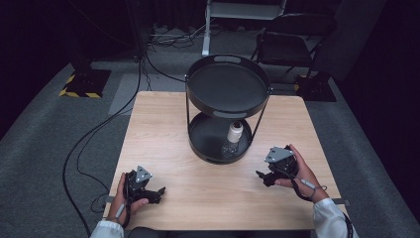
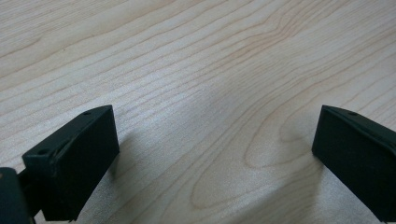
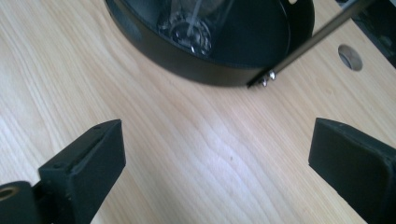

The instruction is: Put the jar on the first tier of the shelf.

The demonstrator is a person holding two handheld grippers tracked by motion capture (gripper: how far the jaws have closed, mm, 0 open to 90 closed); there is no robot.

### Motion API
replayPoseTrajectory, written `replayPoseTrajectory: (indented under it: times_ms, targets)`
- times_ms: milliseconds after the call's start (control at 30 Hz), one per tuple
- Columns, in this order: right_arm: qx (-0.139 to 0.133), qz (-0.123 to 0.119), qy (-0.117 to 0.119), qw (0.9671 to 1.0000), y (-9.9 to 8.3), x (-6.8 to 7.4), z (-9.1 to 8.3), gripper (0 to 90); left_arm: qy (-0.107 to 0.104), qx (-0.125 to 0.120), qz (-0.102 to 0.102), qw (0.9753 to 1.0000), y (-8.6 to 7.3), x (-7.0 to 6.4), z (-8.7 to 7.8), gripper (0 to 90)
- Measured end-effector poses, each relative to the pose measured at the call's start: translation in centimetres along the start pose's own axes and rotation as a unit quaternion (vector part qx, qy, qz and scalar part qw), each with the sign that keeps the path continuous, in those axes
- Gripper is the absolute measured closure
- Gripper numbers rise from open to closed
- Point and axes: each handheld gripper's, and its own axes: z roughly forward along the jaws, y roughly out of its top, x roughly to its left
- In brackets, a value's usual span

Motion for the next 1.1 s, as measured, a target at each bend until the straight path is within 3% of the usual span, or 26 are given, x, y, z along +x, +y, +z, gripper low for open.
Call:
replayPoseTrajectory:
  times_ms: [533, 1100]
  targets:
    - [0.025, -0.002, -0.022, 0.9994, -3.7, 0.2, -1.3, 3.6, 0.000, 0.000, 0.000, 1.0000, 0.0, 0.0, 0.0, 0.3]
    - [0.048, 0.036, -0.019, 0.9980, -8.5, 0.9, -1.1, 3.6, 0.000, 0.000, 0.000, 1.0000, 0.0, 0.0, 0.0, 0.2]
